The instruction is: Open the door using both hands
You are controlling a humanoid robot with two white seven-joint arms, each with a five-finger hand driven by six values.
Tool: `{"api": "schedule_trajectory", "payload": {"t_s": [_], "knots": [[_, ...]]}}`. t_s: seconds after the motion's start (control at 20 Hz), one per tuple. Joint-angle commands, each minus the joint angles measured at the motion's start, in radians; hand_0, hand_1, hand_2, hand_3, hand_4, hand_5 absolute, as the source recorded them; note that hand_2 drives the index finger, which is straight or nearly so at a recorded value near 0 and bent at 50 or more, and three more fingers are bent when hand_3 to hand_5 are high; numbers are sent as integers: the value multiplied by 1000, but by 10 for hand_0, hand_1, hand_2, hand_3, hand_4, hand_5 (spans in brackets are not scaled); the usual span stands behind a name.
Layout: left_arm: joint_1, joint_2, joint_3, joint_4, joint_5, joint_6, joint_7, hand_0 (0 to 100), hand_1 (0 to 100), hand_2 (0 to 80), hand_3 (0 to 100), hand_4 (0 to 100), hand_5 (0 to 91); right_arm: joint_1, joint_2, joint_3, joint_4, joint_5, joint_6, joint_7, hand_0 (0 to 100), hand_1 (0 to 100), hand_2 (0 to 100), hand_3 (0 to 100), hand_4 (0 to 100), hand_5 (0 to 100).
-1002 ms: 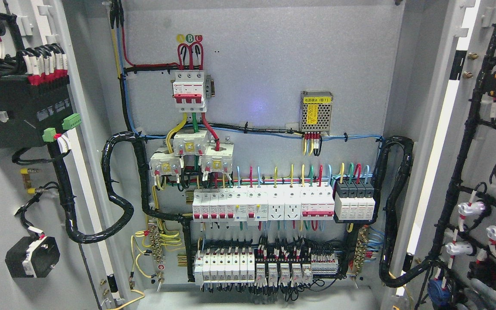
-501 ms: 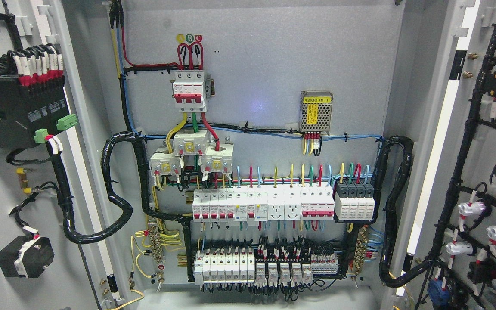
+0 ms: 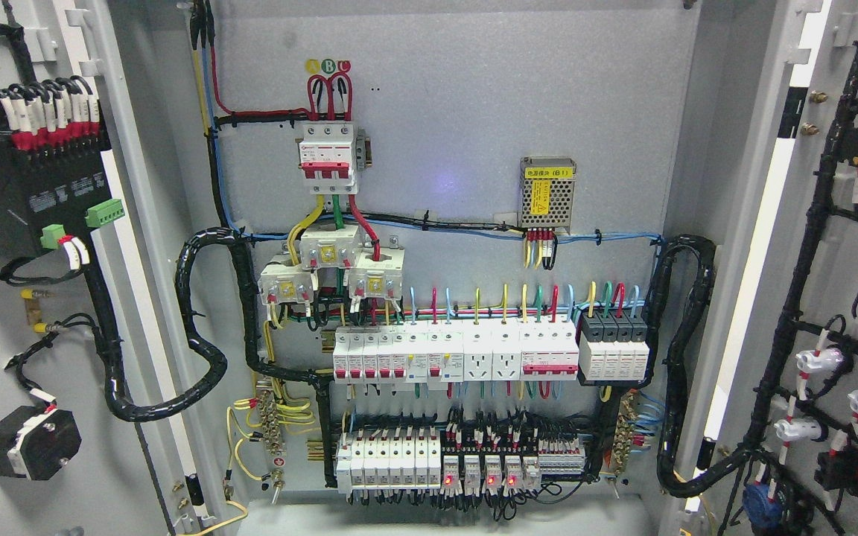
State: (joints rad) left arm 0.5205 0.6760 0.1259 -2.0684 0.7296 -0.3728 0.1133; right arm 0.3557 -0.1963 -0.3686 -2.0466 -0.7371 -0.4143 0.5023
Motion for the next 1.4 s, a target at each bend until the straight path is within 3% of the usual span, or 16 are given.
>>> {"api": "schedule_trajectory", "payload": {"t_s": [0.0, 0.95, 1.35], "knots": [[16, 20, 78, 10, 25, 3, 0, 0, 0, 0, 0, 0, 0, 2, 5, -38, 32, -24, 0, -1, 190, 0, 0, 0, 0, 0], [16, 53, 127, 85, 142, 14, 0, 0, 0, 0, 0, 0, 0, 2, 6, -108, 39, -96, -1, -1, 190, 0, 0, 0, 0, 0], [16, 66, 179, 111, 194, 14, 0, 0, 0, 0, 0, 0, 0, 5, 5, -110, 65, -130, -1, -1, 190, 0, 0, 0, 0, 0]]}}
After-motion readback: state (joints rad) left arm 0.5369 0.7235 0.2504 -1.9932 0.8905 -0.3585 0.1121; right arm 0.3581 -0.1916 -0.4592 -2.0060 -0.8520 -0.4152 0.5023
